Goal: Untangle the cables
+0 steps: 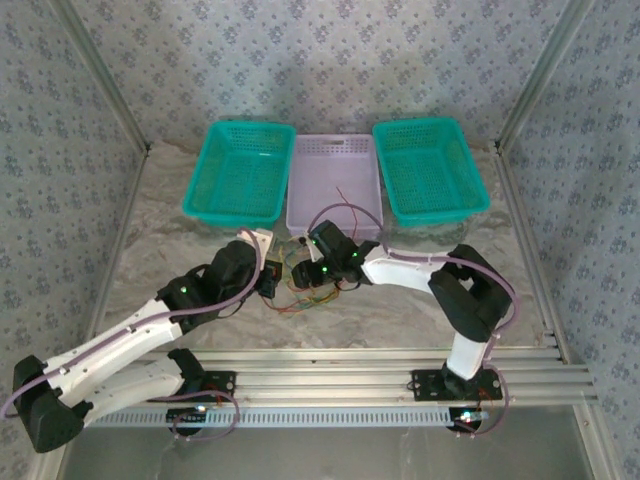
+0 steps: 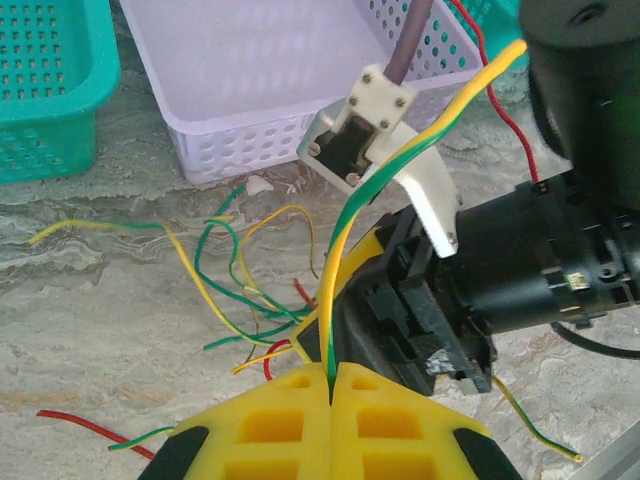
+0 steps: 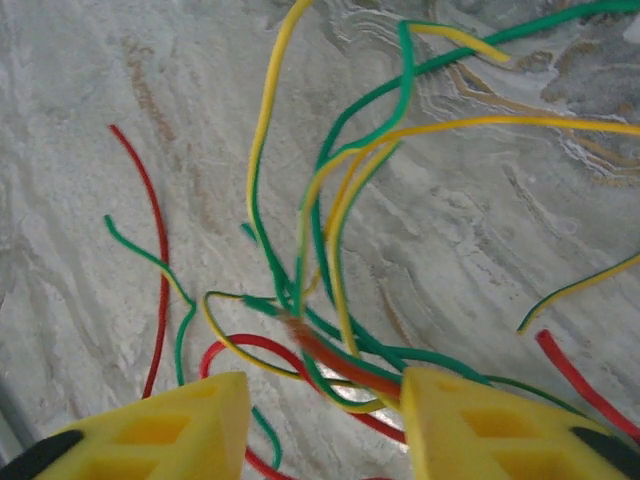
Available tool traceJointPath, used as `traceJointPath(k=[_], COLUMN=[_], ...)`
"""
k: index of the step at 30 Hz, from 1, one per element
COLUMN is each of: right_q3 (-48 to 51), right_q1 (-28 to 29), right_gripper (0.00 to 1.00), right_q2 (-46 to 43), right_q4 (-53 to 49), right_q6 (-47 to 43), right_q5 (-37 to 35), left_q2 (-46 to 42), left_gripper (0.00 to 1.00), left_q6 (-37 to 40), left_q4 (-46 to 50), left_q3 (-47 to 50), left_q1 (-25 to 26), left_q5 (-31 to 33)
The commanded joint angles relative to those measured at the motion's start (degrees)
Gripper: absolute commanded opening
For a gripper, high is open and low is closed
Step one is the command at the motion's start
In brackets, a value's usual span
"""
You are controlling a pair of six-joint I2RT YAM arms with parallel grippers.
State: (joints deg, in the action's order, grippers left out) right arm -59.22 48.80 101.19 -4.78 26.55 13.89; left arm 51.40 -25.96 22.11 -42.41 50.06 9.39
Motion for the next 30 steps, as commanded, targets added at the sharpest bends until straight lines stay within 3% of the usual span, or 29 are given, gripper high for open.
traceJointPath(k=[1,9,18,23,26,30], right_q3=[-2.04,-2.02,4.19,5.14,6.06,12.49], right_q1=[0.34,-0.49,-4.57,-6.05,-4.84,-4.75], right_gripper=[0.35,0.0,0.0,0.0,0.4,0.6], right_q2=[1.64,-2.8,-15.66,-19.27,-21.41,-29.34], right_q4=[0.89,-1.69,-2.12,-3.11,-3.54,1.98], right_q6=[-0.44,-3.17,-5.5,-6.71,-6.74,-4.47], right_q5=[-2.31,-7.17,-12.56,-4.24,1.26,9.38], left_q2=[-1.04,-3.96,-8.23,-7.56,-6.35,-4.44], left_gripper=[0.0,0.0,0.0,0.0,0.0,0.0], left_q6=[0.64,0.25,1.14,1.74,0.52,-2.69], left_q4=[-2.16,-0.31,5.22,5.78,4.73,2.93], left_q3=[-0.56,-1.65,-4.79,-5.9,-5.55,-5.61], left_q1=[0.65,0.9,0.93,0.92,0.92,0.91], left_q5=[-0.95,-1.7,-1.06,-1.06,-0.49,2.89])
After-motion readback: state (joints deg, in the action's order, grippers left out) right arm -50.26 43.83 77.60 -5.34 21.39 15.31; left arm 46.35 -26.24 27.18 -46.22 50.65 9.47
